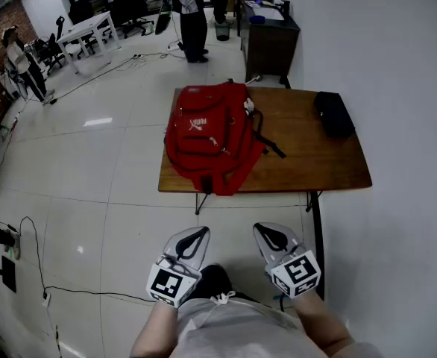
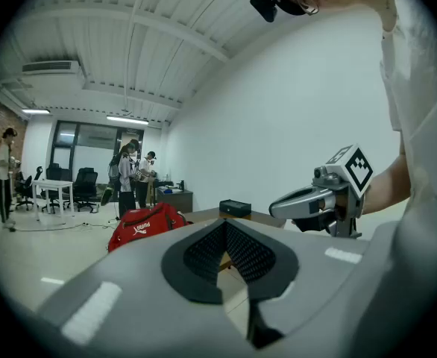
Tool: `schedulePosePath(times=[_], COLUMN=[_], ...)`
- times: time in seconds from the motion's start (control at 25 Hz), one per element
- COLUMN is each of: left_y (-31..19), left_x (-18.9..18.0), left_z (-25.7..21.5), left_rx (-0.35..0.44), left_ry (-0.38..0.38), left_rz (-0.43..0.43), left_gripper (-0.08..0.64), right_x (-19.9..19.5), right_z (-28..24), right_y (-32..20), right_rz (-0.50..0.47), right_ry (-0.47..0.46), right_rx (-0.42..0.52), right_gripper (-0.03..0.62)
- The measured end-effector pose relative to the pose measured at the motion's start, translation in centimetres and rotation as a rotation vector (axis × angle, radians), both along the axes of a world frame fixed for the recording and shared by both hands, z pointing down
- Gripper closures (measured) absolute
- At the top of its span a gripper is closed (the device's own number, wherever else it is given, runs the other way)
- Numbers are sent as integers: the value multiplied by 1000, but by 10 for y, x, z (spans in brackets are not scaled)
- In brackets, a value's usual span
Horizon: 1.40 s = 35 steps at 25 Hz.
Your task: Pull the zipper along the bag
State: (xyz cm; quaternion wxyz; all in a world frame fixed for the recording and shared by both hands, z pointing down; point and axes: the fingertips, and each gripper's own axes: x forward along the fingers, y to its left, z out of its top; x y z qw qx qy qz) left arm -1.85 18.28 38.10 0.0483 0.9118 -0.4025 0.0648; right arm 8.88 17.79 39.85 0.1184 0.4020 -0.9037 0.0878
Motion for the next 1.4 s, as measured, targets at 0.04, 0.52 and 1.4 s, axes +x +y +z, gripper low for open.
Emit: schedulePosePath(times=[0.04, 0.52, 1.4], left_y=[-9, -180, -349], left_x=[-1, -8, 18], left_z=[4, 34, 189], left_rx=[-5, -69, -429], left_ry=[-5, 25, -72], left_rz=[-3, -19, 68], left_gripper=[554, 554, 554], right_x=[0, -11, -55], right_z=[2, 12, 157], right_y=[-9, -173, -328], right_rz=[-2, -51, -235], right_ry=[0, 47, 298], right_rx=[2, -7, -303], right_gripper=[586, 586, 543])
